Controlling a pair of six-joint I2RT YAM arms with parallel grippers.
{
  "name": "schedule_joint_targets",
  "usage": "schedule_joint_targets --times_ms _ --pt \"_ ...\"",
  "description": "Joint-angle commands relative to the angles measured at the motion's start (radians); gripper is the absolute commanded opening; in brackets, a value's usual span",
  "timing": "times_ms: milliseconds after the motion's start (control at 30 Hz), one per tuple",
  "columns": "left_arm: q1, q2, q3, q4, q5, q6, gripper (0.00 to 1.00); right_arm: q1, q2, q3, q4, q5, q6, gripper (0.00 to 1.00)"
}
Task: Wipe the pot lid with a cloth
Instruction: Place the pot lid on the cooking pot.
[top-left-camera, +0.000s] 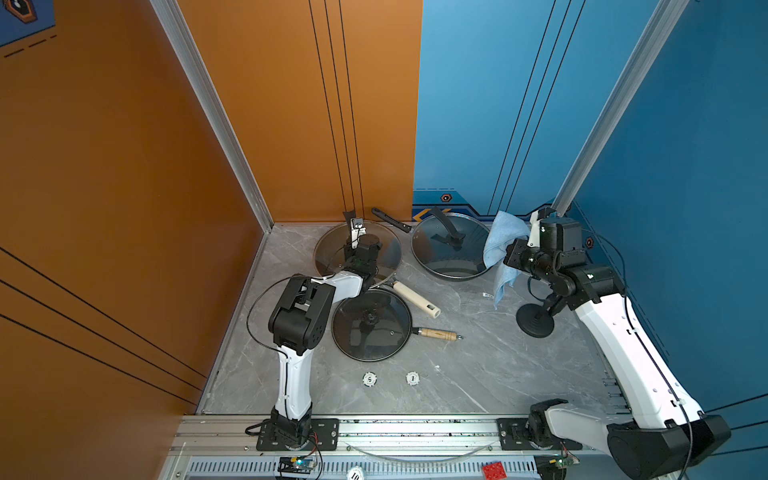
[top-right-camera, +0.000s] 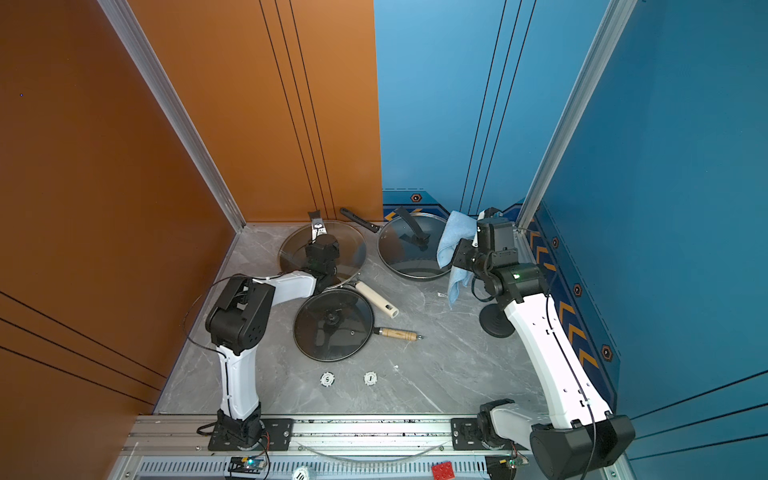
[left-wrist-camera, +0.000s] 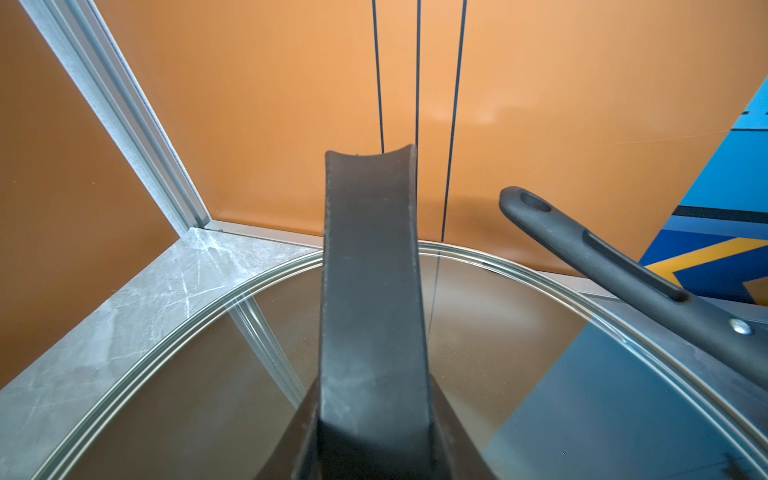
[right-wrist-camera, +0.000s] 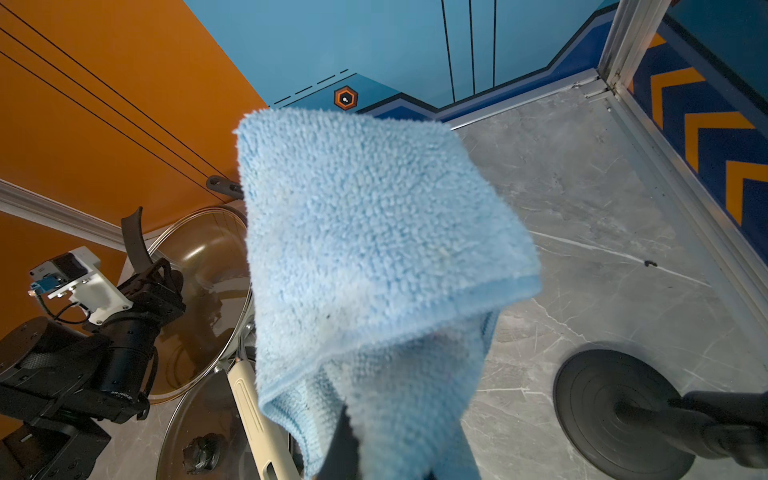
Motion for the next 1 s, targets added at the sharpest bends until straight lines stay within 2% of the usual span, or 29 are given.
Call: schedule_joint_targets --times_ms 0,400,667,967 --pt "0.0 0.004 0.006 0.074 -0.066 0.045 0.0 -0.006 0.012 0.037 -0.015 -0.016 -0.015 0.0" --pt "0.026 0.054 0.089 0.123 -0.029 0.083 0.0 -0.008 0.05 0.076 -0.017 -0.028 -0.02 0.0" --pt "0.018 0.043 0.057 0.13 -0.068 0.103 0.0 -0.008 0.077 0.093 -0.012 -0.031 -0.023 0.0" --pt "0.006 0.041 0.051 0.175 -0.087 0.227 0.0 -0.005 0.103 0.117 -0.011 -0.04 -0.024 0.0"
